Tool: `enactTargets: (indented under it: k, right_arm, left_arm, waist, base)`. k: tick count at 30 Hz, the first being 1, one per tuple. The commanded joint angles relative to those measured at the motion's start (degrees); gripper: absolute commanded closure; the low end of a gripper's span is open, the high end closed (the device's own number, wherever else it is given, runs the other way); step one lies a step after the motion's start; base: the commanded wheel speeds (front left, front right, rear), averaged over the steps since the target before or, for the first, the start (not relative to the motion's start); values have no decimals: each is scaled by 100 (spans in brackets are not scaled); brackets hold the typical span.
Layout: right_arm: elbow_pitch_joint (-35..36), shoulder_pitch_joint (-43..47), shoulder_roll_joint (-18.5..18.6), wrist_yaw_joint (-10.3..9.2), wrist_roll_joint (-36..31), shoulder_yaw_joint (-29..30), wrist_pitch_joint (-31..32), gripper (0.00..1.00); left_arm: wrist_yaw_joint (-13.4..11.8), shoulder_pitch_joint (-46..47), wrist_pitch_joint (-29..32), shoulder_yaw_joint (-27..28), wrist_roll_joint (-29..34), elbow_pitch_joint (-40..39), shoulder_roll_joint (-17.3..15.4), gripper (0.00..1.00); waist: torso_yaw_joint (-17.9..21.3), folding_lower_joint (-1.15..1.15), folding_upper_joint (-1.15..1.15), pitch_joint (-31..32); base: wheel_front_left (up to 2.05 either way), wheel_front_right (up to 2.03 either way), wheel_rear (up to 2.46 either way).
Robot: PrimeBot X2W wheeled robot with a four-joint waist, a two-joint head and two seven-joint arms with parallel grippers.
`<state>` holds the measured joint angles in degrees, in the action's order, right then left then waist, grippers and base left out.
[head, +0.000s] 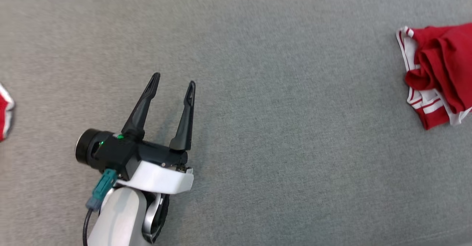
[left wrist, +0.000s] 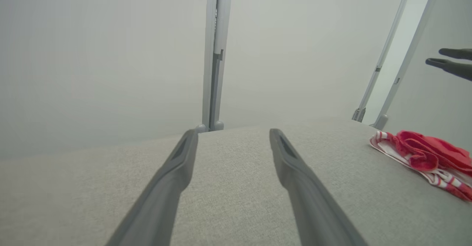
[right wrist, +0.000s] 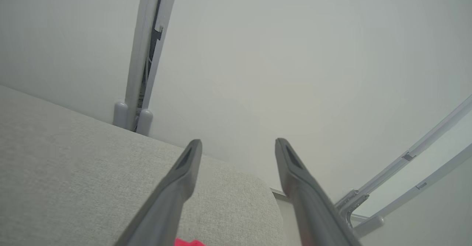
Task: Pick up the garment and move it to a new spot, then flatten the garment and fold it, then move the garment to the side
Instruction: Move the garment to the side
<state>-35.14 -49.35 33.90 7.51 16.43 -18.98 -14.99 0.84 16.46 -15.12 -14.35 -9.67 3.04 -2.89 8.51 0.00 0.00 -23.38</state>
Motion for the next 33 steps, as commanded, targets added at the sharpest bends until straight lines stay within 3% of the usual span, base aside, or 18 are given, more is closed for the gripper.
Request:
enactTargets:
  k: [1, 7, 14, 25, 33]
  right_arm:
    - [228, 217, -72, -4, -60, 58, -28, 0]
    - [1436, 1298, -623, -3, -278, 522, -16, 0]
    - [2292, 2558, -1445, -3, -506, 986, -15, 0]
    - [2766, 3705, -2413, -3, -695, 1274, -15, 0]
    - [2860, 4166, -2641, -3, -877, 1120, -16, 0]
  left_arm:
    - [-70, -122, 3, 32, -79, -38, -9, 0]
    - [-336, -548, 3, 347, -366, -196, -11, 0]
    - [-388, -1029, 2, 699, -571, -276, -11, 0]
    - [-457, -1549, 3, 839, -674, -226, -12, 0]
    - [-510, -1740, 2, 790, -656, -112, -14, 0]
  waist:
    - [-355, 0, 0, 511]
    - [-667, 0, 0, 1056]
    - [-886, 0, 0, 1492]
    - [-1090, 0, 0, 1836]
    - [-1186, 0, 0, 1923]
  base:
    - [0, 0, 0]
    - [0, 0, 0]
    - [0, 0, 0]
    - [0, 0, 0]
    - [0, 0, 0]
